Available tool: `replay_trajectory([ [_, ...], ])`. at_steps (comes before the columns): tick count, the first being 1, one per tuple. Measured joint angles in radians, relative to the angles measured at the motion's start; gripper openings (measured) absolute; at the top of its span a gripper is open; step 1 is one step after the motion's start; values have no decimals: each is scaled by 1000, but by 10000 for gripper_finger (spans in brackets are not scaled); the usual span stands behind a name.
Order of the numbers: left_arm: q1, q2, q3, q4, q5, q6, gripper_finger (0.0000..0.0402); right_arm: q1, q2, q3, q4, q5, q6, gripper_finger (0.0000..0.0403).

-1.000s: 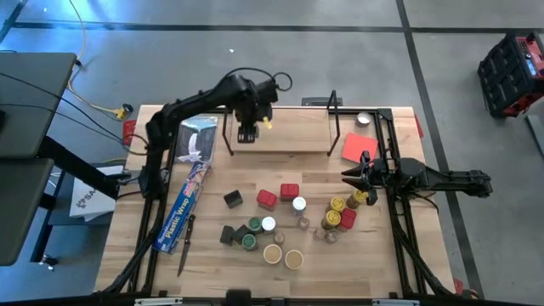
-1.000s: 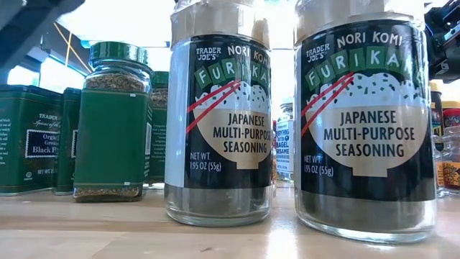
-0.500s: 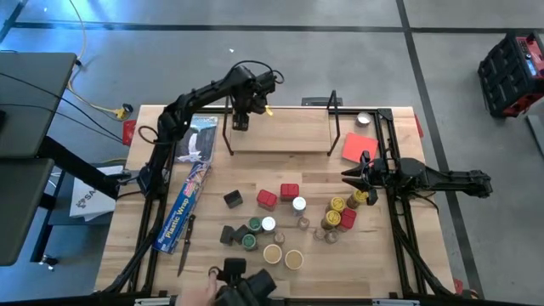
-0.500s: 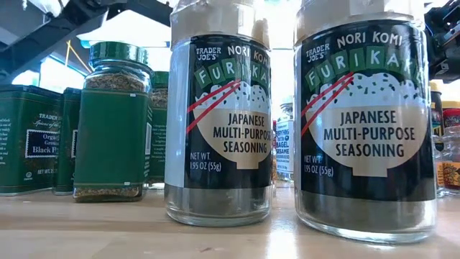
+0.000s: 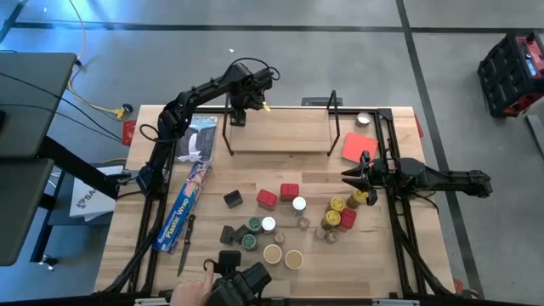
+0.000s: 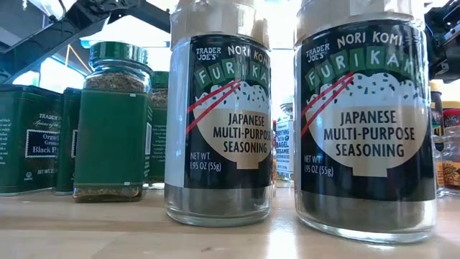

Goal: Shelf spices
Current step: Put the green seasoning bottle on the shelf

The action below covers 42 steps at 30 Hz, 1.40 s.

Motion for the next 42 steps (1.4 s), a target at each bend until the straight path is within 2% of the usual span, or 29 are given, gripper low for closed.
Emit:
replay_trajectory([
  [16,-1,0,0,15,2,1,219,0,0,0,0,0,0,103],
  [29,-1,0,0,13,2,-4,278,0,0,0,0,0,0,103],
  [36,-1,-8,4,-2,2,-5,283,0,0,0,0,0,0,103],
  [42,-1,-10,82,-28,2,-4,283,0,0,0,0,0,0,103],
])
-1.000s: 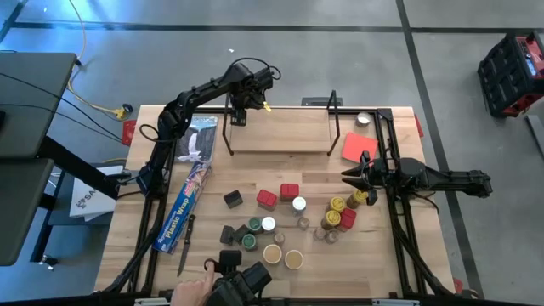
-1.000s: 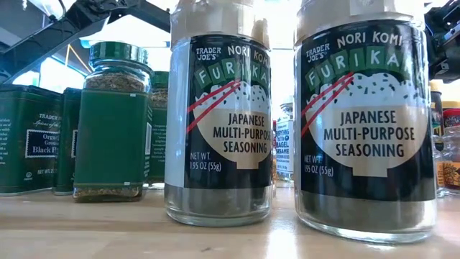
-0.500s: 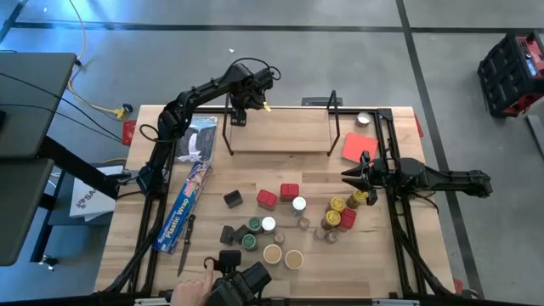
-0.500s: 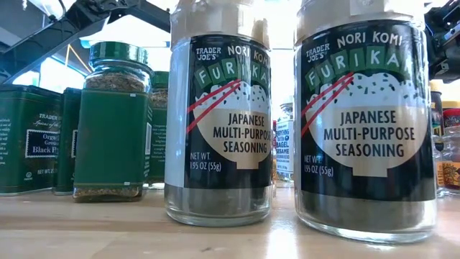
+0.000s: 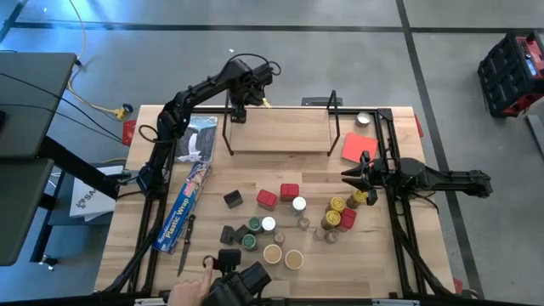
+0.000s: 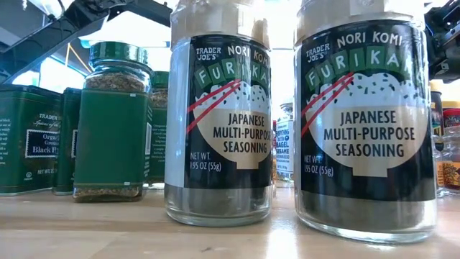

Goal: Shelf spices
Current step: Put the green seasoning bottle on the shelf, then put the green seasoning bottle on the shelf and align it with the other green seasoning bottle

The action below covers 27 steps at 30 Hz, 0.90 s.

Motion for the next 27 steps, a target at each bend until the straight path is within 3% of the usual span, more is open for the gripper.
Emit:
replay_trajectory([
  [14,-20,-12,111,-37,-11,-29,283,0,0,0,0,0,0,103],
  [22,-131,-109,111,-56,21,-343,282,0,0,0,0,0,0,103],
  [27,-288,-214,62,-60,27,-545,282,0,0,0,0,0,0,103],
])
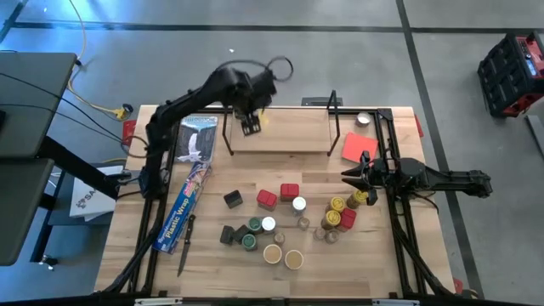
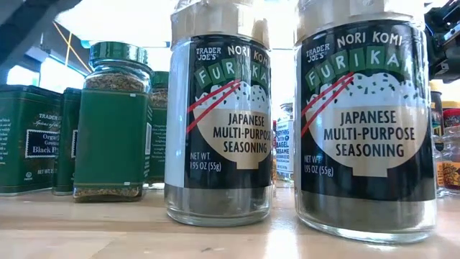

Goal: Shelf spices
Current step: Put the green seasoning bottle on the shelf and align it with the other green seasoning bottle

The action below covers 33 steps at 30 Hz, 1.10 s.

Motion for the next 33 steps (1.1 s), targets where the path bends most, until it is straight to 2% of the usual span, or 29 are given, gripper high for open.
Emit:
replay_trajectory([
  [6,-280,-109,-102,1,-88,-265,282,0,0,0,0,0,0,103],
  [12,-569,-149,-231,1,-170,-580,282,0,0,0,0,0,0,103],
  [18,-784,-145,-383,50,-166,-955,282,0,0,0,0,0,0,103],
  [22,-876,-144,-483,189,-109,-1091,282,0,0,0,0,0,0,103],
  [26,-932,-144,-540,326,-168,-1175,282,0,0,0,0,0,0,103],
  [33,-914,-145,-632,418,-228,-1193,288,0,0,0,0,0,0,103],
])
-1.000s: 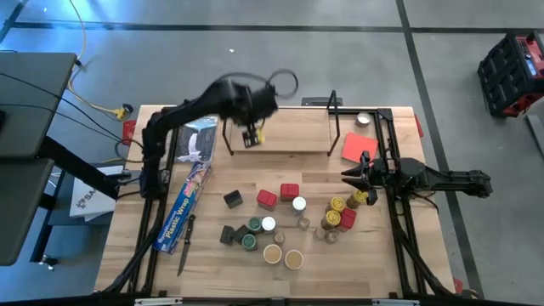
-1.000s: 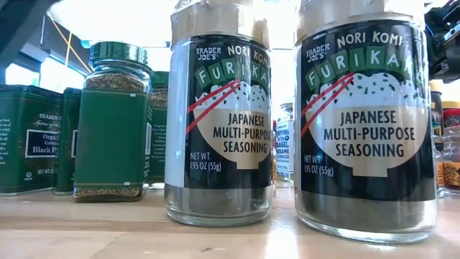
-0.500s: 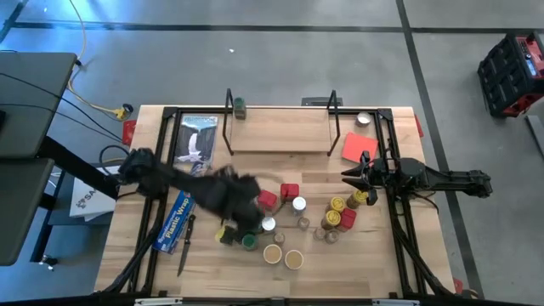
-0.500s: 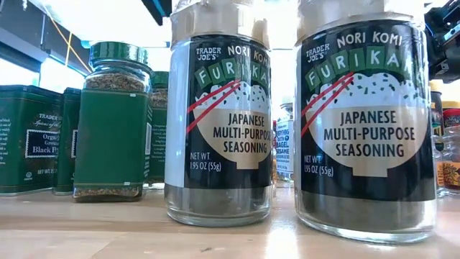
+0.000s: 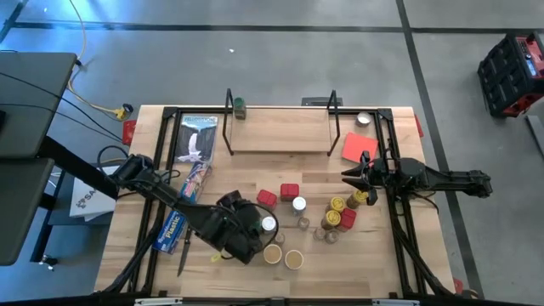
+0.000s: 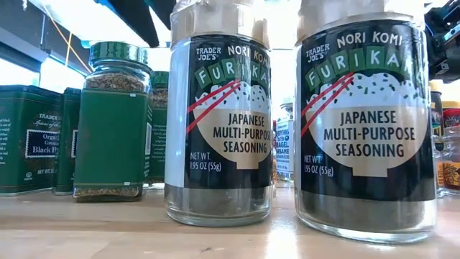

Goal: Shelf spices
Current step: Put the green seasoning bottle on the shelf and align it with the other green seasoning bottle

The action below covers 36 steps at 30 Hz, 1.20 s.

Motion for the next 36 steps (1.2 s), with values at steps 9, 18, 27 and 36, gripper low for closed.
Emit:
replay_trajectory([
  [9,78,0,-80,91,123,161,315,0,0,0,0,0,0,103],
  [18,98,0,-101,152,174,263,317,0,0,0,0,0,0,103],
  [27,96,-6,-157,254,221,302,317,0,1,0,0,0,0,103],
  [36,111,-4,-159,230,163,405,317,0,1,0,0,0,0,103],
])
